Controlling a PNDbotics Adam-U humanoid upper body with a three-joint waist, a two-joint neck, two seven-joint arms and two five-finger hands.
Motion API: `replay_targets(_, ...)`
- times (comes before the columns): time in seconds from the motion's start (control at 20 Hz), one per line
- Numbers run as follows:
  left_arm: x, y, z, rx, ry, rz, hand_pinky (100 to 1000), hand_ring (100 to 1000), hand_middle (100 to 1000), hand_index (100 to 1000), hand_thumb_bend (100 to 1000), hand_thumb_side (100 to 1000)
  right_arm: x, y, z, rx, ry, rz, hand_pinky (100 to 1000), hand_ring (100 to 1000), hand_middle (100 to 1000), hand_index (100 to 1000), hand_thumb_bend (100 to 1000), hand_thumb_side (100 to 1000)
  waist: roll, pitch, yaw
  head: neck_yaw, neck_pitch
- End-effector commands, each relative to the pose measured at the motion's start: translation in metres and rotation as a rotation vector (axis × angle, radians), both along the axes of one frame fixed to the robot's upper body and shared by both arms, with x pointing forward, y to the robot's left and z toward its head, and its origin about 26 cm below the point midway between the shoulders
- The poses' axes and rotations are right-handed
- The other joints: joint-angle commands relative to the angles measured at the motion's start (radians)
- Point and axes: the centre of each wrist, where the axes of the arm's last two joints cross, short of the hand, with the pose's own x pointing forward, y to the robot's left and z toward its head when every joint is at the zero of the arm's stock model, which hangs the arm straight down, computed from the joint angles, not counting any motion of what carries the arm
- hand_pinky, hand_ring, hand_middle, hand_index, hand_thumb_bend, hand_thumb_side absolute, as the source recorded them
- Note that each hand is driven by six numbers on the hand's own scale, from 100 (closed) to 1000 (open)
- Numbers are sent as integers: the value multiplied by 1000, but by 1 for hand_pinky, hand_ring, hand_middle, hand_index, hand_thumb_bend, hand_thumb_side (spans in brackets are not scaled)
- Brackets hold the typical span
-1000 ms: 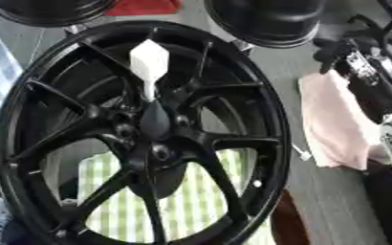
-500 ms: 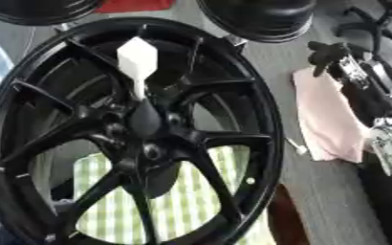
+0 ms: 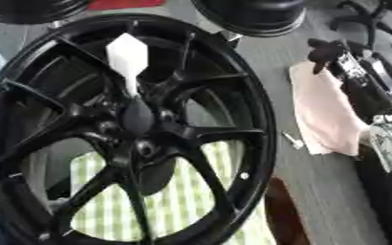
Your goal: Pull the pin out of the wheel hub.
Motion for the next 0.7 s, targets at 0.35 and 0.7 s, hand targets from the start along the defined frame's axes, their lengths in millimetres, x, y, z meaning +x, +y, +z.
replay_targets(0.35,-6,-6,60,479,-224,-36,825,764,689,791,254,560,-4,-2,9,-59,-11,-8,920,959,415,626,100,685,6,-29,-5,33,-1)
replay_targets(0.7,-15,-10,100,750,-354,-57,817,763,700,795,286,551,-1,1,11,-69,-14,24,920,959,415,626,100,685,8,-22,-42,87,-26)
